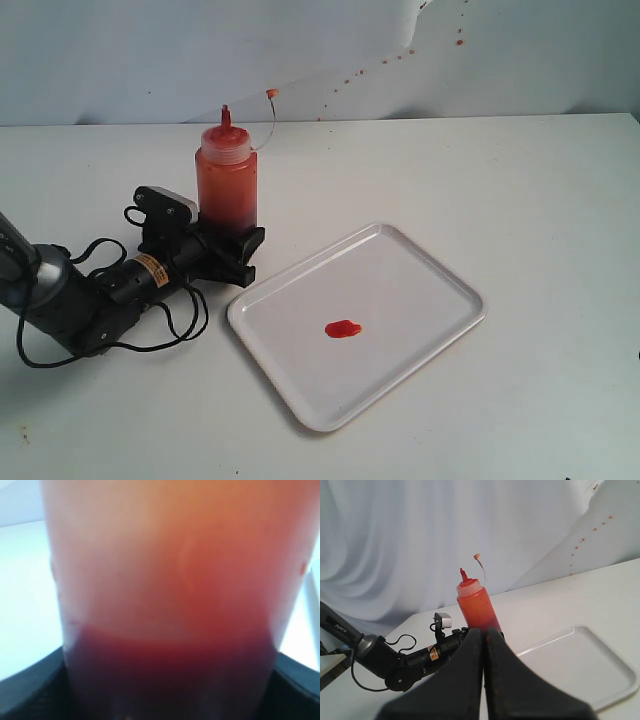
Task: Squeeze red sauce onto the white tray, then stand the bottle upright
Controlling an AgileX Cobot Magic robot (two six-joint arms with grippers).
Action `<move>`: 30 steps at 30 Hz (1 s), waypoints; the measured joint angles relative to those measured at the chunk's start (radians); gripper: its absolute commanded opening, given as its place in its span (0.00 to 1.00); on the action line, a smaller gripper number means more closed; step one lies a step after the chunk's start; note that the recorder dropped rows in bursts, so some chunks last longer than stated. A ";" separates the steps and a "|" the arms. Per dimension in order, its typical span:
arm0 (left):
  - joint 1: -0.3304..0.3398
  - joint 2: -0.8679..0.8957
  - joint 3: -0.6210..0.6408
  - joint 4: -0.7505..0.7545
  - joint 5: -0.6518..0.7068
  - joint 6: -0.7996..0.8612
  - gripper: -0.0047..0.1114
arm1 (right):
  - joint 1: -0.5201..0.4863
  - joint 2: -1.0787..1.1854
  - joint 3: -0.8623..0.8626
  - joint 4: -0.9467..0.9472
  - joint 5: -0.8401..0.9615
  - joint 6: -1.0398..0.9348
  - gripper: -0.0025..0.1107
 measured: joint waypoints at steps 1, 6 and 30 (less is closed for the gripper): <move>0.000 0.000 0.000 0.000 0.000 0.000 0.06 | 0.000 0.000 0.000 0.000 0.000 0.000 0.02; 0.000 0.000 0.000 0.000 0.000 0.000 0.26 | 0.000 0.000 0.000 0.000 0.000 0.000 0.02; 0.000 0.000 0.008 0.000 0.002 0.000 0.60 | 0.000 0.000 0.000 0.000 0.000 0.000 0.02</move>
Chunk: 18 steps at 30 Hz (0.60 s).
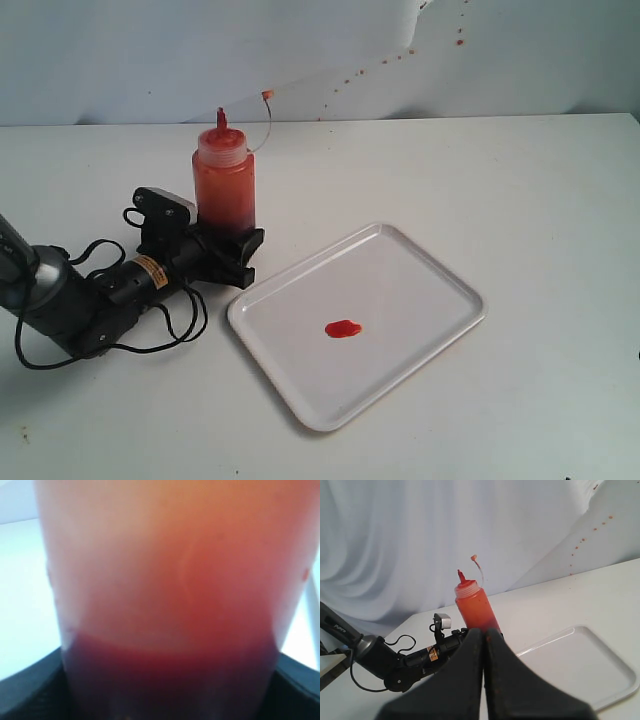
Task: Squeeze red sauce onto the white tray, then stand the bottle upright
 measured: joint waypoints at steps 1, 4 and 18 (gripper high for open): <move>0.000 -0.002 0.000 0.000 0.004 0.000 0.60 | 0.000 0.000 0.000 0.000 0.000 0.000 0.02; 0.000 -0.002 0.000 0.000 0.007 0.000 0.60 | 0.000 0.000 0.000 0.000 0.000 0.000 0.02; 0.000 -0.002 0.006 -0.004 0.037 0.000 0.94 | 0.000 0.000 0.000 0.000 0.000 0.000 0.02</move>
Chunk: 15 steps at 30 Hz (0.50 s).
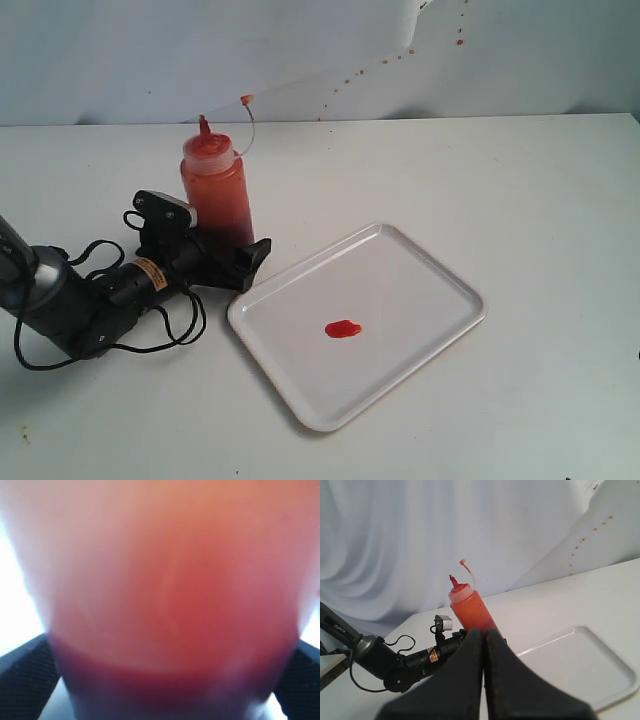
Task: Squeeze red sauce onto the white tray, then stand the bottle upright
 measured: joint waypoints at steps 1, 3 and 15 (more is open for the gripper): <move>0.000 0.000 0.000 0.000 0.000 0.000 0.94 | 0.000 0.000 0.000 0.000 0.000 0.000 0.02; 0.000 0.000 0.000 0.000 0.000 0.000 0.94 | 0.000 0.000 0.000 0.000 0.000 0.000 0.02; 0.000 -0.063 0.051 0.002 0.014 0.000 0.94 | 0.000 0.000 0.000 0.000 0.000 0.000 0.02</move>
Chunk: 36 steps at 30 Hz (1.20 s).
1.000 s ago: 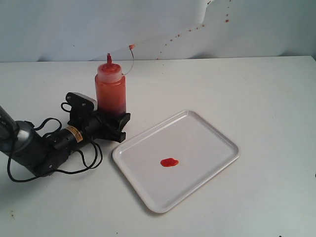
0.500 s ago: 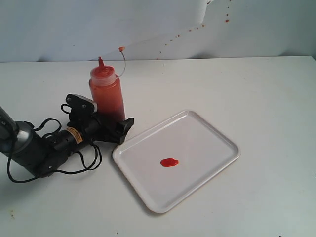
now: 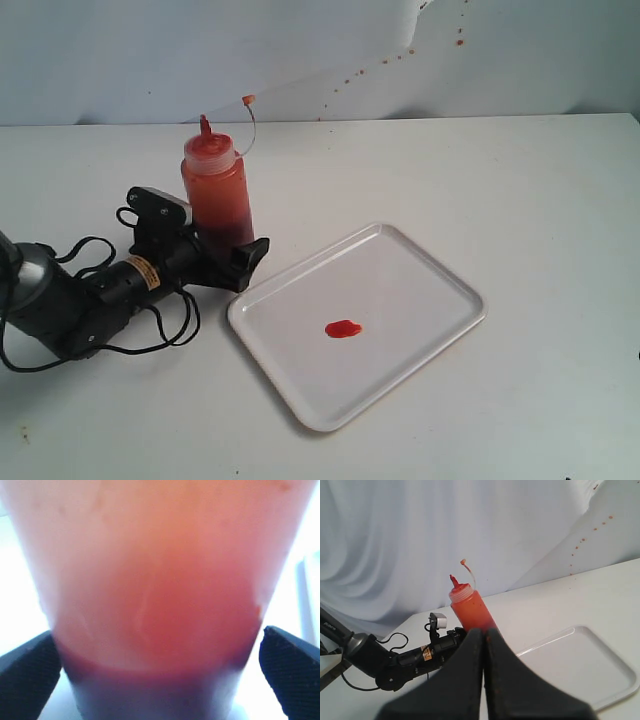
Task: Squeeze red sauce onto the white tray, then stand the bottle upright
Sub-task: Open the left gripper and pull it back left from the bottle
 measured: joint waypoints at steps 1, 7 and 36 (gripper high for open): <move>0.000 -0.007 0.007 0.000 0.002 0.000 0.94 | 0.000 0.000 0.000 0.000 0.000 0.000 0.02; 0.000 -0.017 0.034 0.000 0.009 0.000 0.94 | 0.000 0.000 0.000 0.000 0.000 0.000 0.02; 0.000 -0.325 0.118 0.132 0.403 0.002 0.94 | 0.000 0.000 0.000 0.004 0.000 0.002 0.02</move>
